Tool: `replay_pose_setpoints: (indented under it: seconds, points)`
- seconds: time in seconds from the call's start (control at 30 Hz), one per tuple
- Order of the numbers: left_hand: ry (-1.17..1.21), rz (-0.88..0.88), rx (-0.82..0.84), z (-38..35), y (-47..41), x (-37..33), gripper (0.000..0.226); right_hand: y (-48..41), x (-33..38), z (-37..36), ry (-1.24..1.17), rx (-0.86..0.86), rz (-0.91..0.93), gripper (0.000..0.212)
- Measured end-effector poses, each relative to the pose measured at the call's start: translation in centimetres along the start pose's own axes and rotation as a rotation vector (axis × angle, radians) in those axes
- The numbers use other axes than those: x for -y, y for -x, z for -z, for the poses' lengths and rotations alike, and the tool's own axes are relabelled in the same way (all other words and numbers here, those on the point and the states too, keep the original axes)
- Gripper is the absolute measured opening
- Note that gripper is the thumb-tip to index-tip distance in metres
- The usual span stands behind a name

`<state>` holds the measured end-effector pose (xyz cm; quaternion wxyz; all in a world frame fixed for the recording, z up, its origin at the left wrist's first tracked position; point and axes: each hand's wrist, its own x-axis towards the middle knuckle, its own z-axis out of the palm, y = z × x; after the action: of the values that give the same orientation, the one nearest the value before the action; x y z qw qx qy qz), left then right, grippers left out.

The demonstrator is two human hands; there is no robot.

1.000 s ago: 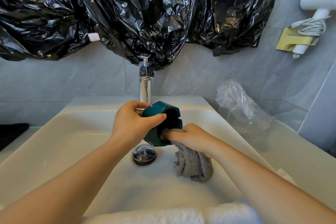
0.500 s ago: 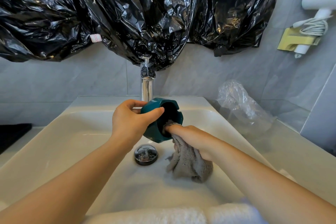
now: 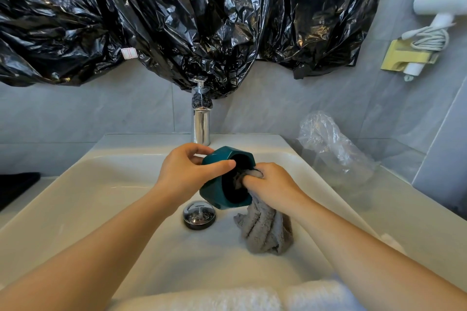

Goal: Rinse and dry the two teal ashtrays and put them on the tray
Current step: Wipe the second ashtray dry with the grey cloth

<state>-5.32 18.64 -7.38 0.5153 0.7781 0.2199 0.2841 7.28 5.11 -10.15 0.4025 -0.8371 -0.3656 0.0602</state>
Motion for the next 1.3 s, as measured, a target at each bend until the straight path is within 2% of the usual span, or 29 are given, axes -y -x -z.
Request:
replay_pose_setpoints:
  seconds: [0.13, 0.2, 0.27, 0.37, 0.47, 0.6, 0.67, 0.87, 0.93, 1.03, 1.1, 1.17, 1.23, 1.3]
  points:
    - [0.024, 0.041, 0.141, 0.1, -0.1, 0.2, 0.085, -0.2, -0.8, 0.3, -0.068, -0.05, -0.024, 0.027]
    - [0.044, 0.09, 0.19, 0.3, -0.2, 0.4, 0.09, -0.4, -0.9, 0.5, -0.097, -0.103, -0.05, 0.031]
    - [0.044, 0.122, 0.221, 0.2, 0.0, 0.5, 0.08, -0.7, -0.9, 0.4, -0.162, -0.149, -0.093, 0.033]
    - [0.043, 0.079, 0.226, -0.4, 0.4, 0.4, 0.061, -0.8, -0.8, 0.2, -0.27, -0.151, -0.138, 0.027]
    - [0.049, 0.025, 0.143, -0.5, 0.5, 0.5, 0.043, -0.8, -0.8, 0.0, -0.243, -0.11, -0.119, 0.03]
    - [-0.006, -0.032, 0.055, -0.6, 0.7, 0.2, 0.034, -0.8, -0.7, -0.3, -0.211, 0.03, -0.153, 0.032]
    - [-0.04, -0.06, 0.039, -0.6, 0.8, -0.1, 0.028, -0.7, -0.6, -0.2, -0.166, 0.042, -0.149, 0.027]
    - [-0.104, -0.085, 0.112, -0.5, 0.9, -0.5, 0.029, -0.1, 0.2, 1.4, 0.202, -0.254, 0.02, 0.031]
    - [-0.095, -0.073, 0.128, -0.5, 0.9, -0.4, 0.028, 0.2, 0.4, 1.4, 0.242, -0.278, 0.042, 0.033]
    - [-0.059, -0.039, 0.125, -0.6, 0.8, -0.1, 0.026, -0.1, -0.1, 1.1, 0.139, -0.163, -0.032, 0.033]
    - [-0.026, -0.024, 0.106, -0.6, 0.9, -0.1, 0.025, -0.3, -0.2, 0.9, -0.082, -0.016, -0.174, 0.03]
    - [-0.008, -0.03, 0.086, -0.6, 0.9, -0.1, 0.032, -0.4, -0.1, 0.5, -0.274, 0.113, -0.329, 0.043]
    - [-0.011, -0.038, 0.074, -0.5, 0.9, -0.1, 0.033, -0.3, -0.1, 0.1, -0.316, 0.204, -0.411, 0.06]
    - [-0.022, -0.04, 0.063, -0.5, 0.8, 0.0, 0.024, -0.2, 0.0, 0.0, -0.306, 0.267, -0.449, 0.062]
